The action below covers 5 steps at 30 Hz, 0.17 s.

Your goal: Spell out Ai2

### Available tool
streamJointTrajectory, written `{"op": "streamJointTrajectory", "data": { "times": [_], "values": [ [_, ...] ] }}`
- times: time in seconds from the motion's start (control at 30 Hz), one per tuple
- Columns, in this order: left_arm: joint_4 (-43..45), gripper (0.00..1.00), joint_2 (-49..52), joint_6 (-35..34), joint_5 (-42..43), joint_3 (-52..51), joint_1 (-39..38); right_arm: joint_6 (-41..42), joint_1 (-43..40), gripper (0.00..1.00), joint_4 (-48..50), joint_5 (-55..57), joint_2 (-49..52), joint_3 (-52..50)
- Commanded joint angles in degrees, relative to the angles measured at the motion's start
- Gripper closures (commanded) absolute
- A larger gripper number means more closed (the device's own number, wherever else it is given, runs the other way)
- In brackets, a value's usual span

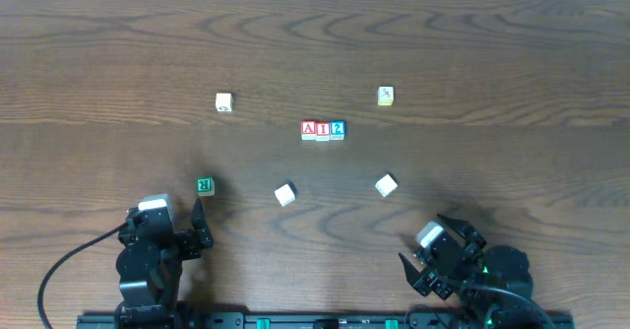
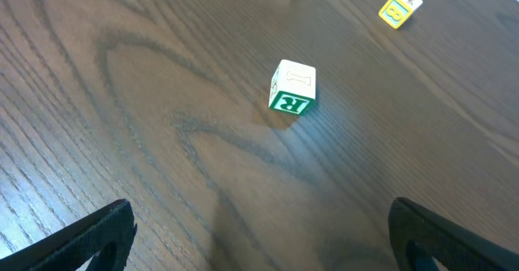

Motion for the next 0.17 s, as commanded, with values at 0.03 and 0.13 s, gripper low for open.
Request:
{"op": "streamJointTrajectory", "data": {
  "times": [0.03, 0.13],
  "values": [
    [0.24, 0.05, -0.44, 1.03, -0.07, -0.76, -0.17, -0.31, -0.61, 0.01, 0.00, -1.03, -0.39, -0.83],
    [0.24, 0.05, -0.44, 1.03, -0.07, -0.76, -0.17, -0.31, -0.61, 0.01, 0.00, -1.03, -0.39, -0.83]
  ]
}}
